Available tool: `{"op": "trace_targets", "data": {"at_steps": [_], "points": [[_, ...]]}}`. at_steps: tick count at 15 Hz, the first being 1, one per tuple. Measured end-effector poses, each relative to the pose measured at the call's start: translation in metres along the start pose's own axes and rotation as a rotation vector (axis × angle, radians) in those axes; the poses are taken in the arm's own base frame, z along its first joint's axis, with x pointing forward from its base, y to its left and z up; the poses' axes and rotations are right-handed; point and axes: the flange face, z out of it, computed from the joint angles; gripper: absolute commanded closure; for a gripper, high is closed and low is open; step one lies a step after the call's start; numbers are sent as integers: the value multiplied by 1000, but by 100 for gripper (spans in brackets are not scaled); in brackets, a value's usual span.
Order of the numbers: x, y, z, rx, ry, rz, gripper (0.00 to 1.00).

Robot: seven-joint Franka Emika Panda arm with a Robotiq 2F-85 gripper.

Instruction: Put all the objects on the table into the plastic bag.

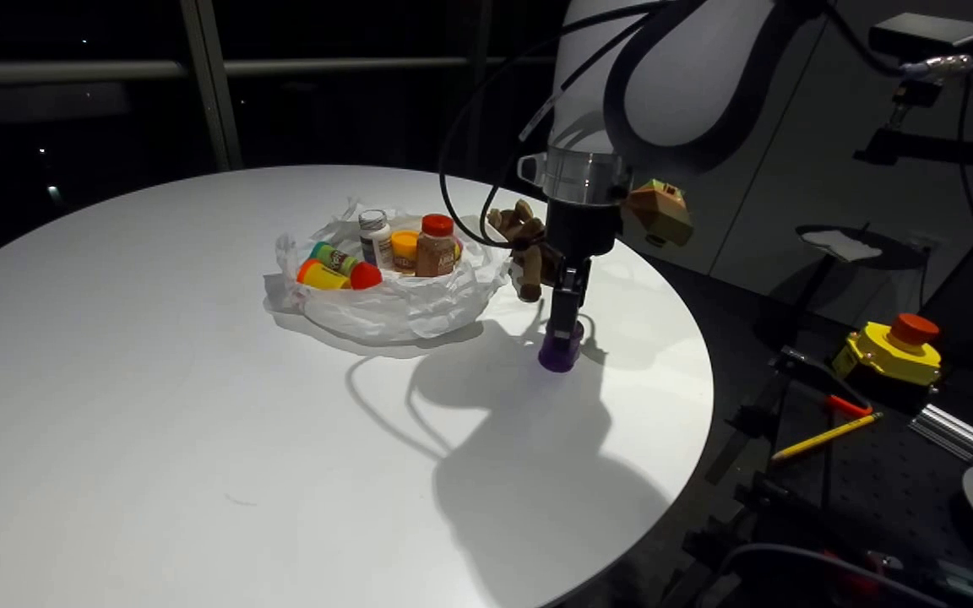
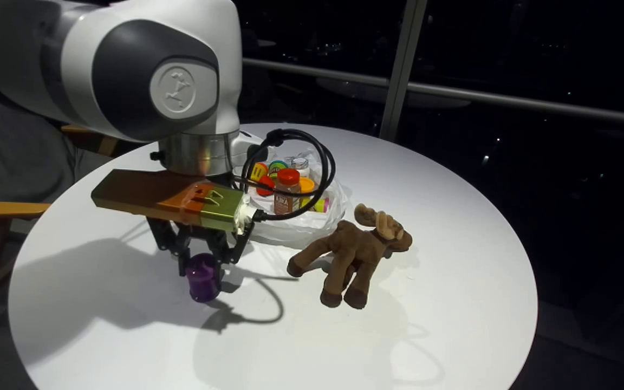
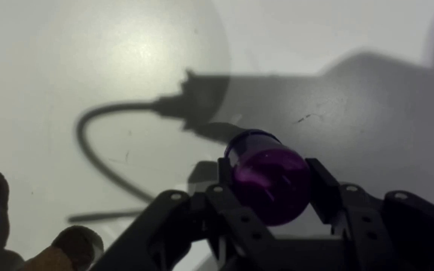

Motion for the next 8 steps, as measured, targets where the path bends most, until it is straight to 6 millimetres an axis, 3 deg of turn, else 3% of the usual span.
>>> {"op": "trace_targets", "data": {"at_steps": [3, 8], "points": [[16, -2, -22, -12, 34, 32, 74], [72, -35, -118, -77, 122, 72, 74]]}}
